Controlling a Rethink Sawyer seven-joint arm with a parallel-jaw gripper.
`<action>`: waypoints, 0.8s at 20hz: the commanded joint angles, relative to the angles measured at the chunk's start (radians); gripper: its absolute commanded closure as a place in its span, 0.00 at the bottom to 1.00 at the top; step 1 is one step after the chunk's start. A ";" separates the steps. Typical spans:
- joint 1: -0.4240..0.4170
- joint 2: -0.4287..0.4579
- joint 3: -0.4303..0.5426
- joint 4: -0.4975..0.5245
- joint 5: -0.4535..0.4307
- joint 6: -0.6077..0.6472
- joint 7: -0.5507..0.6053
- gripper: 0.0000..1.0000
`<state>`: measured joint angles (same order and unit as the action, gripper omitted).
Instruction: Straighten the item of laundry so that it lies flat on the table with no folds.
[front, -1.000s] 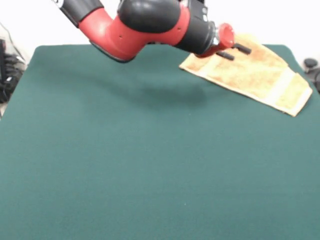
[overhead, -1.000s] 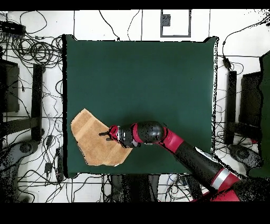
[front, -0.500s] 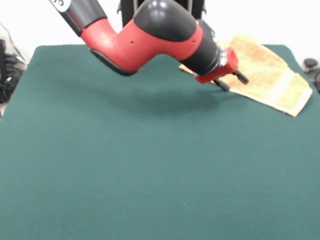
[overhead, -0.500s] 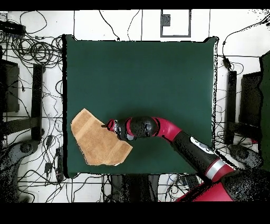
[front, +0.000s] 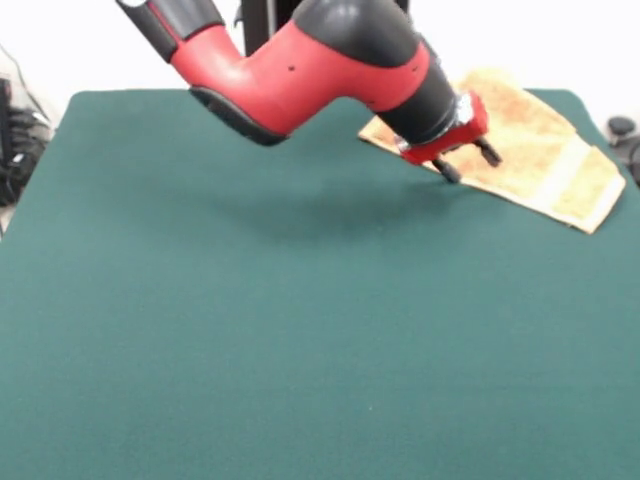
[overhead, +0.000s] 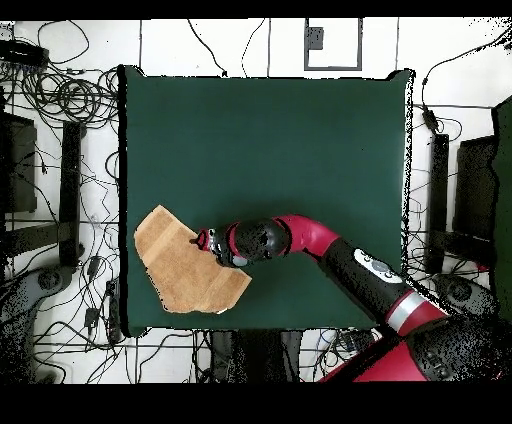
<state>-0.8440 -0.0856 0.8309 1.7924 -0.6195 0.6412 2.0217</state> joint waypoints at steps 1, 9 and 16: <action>0.178 0.023 -0.159 -0.307 -0.331 -0.357 -0.021 0.00; 0.375 -0.081 -0.353 -0.342 -0.490 -0.508 0.251 0.00; 1.073 -0.024 -1.133 -0.586 -0.515 -0.680 1.110 0.00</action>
<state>-0.3054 -0.4163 0.5111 1.7396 -0.6942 0.5780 2.2916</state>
